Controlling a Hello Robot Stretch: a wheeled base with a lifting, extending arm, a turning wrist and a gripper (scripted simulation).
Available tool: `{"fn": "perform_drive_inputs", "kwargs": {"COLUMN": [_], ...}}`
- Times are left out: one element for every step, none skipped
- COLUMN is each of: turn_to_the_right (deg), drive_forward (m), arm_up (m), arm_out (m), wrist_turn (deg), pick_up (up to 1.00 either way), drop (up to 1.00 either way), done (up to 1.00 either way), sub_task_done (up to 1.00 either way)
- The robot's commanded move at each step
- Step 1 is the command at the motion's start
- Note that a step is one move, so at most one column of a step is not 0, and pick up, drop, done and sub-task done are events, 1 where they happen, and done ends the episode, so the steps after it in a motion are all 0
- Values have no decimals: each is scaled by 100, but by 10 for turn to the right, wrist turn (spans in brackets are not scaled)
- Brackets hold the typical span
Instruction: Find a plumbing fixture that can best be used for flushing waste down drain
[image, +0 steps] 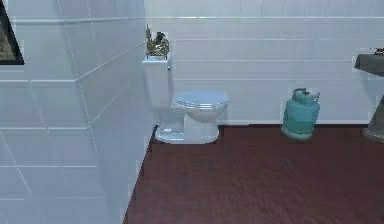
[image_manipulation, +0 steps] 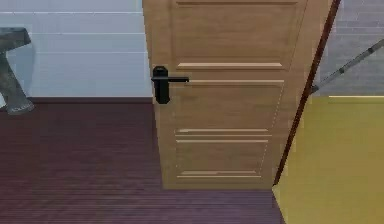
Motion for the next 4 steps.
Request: {"fn": "perform_drive_inputs", "kwargs": {"turn_to_the_right": [0,-30,0,0], "drive_forward": [100,0,30,0], "arm_up": [0,0,0,0], "arm_out": [0,0,0,0], "wrist_turn": [0,0,0,0], "pick_up": [0,0,0,0], "drop": [0,0,0,0], "done": [0,0,0,100], "sub_task_done": [0,0,0,0]}}
